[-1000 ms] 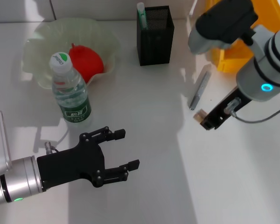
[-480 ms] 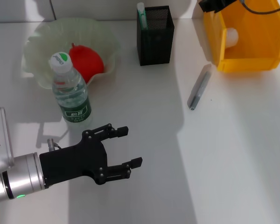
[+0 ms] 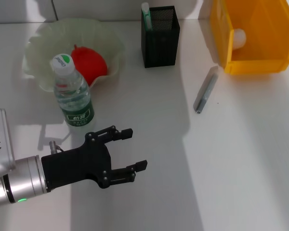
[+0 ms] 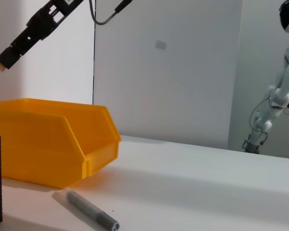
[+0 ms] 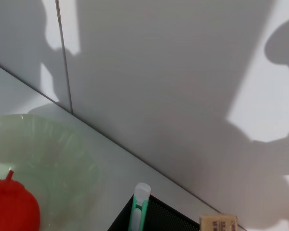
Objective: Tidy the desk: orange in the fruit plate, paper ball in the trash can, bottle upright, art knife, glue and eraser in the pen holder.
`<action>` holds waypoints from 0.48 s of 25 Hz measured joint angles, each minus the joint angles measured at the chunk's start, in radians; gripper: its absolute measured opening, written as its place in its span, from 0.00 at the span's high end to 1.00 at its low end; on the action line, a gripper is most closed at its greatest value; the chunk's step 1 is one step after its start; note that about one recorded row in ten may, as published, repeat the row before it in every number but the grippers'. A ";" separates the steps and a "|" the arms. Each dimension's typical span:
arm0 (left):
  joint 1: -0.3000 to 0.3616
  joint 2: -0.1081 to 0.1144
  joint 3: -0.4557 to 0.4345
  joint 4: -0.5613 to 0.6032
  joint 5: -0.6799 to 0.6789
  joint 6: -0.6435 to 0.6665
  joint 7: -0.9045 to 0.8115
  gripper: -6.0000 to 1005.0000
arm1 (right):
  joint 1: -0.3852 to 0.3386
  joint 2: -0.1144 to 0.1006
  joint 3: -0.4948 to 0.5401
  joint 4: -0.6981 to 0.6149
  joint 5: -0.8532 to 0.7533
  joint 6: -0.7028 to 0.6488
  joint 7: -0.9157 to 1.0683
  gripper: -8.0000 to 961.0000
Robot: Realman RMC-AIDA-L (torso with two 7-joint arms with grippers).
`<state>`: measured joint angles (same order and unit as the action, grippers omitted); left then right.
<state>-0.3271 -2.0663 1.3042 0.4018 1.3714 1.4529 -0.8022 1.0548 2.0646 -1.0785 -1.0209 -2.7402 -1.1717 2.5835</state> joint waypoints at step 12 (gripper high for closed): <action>-0.004 -0.002 0.005 0.000 0.000 0.000 0.001 0.20 | 0.069 0.012 -0.012 0.274 0.106 0.259 -0.129 0.73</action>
<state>-0.3314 -2.0678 1.3096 0.4018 1.3714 1.4526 -0.8016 1.1234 2.0767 -1.0903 -0.7470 -2.6338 -0.9129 2.4544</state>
